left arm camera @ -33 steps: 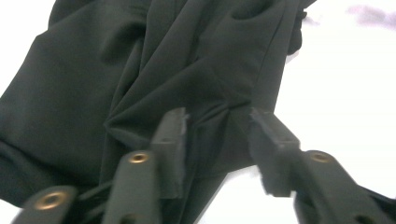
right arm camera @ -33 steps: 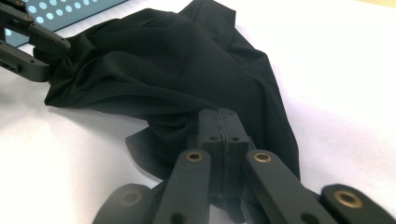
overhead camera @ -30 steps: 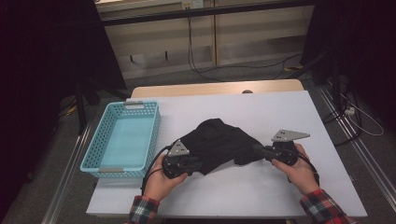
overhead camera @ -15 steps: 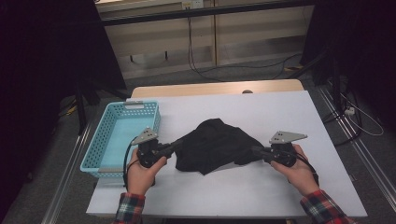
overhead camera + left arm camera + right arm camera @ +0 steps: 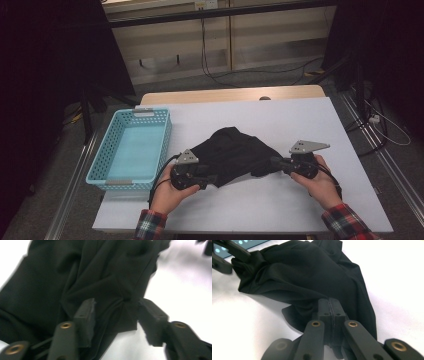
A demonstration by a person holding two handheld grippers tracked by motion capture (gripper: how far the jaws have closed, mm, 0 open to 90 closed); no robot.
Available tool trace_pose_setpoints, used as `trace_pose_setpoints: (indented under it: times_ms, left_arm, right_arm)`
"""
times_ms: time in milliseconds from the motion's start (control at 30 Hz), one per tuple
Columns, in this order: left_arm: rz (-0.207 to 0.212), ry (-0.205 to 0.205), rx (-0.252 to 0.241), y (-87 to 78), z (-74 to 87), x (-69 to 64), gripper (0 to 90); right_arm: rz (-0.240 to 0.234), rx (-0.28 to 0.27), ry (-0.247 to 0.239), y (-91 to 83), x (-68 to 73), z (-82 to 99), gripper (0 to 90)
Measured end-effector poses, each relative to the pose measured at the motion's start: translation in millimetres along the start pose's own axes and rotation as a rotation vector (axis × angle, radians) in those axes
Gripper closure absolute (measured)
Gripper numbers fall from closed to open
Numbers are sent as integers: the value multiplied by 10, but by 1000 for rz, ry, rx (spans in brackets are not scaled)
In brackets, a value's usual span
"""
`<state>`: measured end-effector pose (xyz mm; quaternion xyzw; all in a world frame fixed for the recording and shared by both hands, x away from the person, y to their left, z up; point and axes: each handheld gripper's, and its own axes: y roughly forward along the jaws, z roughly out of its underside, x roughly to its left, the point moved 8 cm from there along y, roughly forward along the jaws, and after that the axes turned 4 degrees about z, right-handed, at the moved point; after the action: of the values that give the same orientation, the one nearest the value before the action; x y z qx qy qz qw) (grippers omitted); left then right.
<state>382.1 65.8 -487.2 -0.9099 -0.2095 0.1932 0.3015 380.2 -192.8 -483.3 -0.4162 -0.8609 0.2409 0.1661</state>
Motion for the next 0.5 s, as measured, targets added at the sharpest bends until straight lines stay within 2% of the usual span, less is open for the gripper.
trace_pose_setpoints:
  times_ms: [67, 100, 267, 333, 400, 500]
  left_arm:
    - [-30, 37, 24, 50, 45, 34, 399]
    - [-37, 42, 30, 65, 59, 42, 389]
    - [-75, 102, 58, 142, 103, 87, 403]
    - [-88, 110, 59, 142, 98, 110, 420]
    - [-69, 79, 62, 141, 107, 109, 474]
    - [-61, 64, 63, 134, 110, 109, 562]
  right_arm:
    - [-3, 1, -2, 2, 7, 1, 900]
    - [-3, 2, -2, 4, 8, 2, 900]
    - [-6, 11, -7, 22, 18, 12, 900]
    - [-5, 13, -12, 25, 28, 12, 900]
    - [-7, 13, -13, 26, 34, 13, 900]
    - [-7, 15, -11, 22, 29, 17, 900]
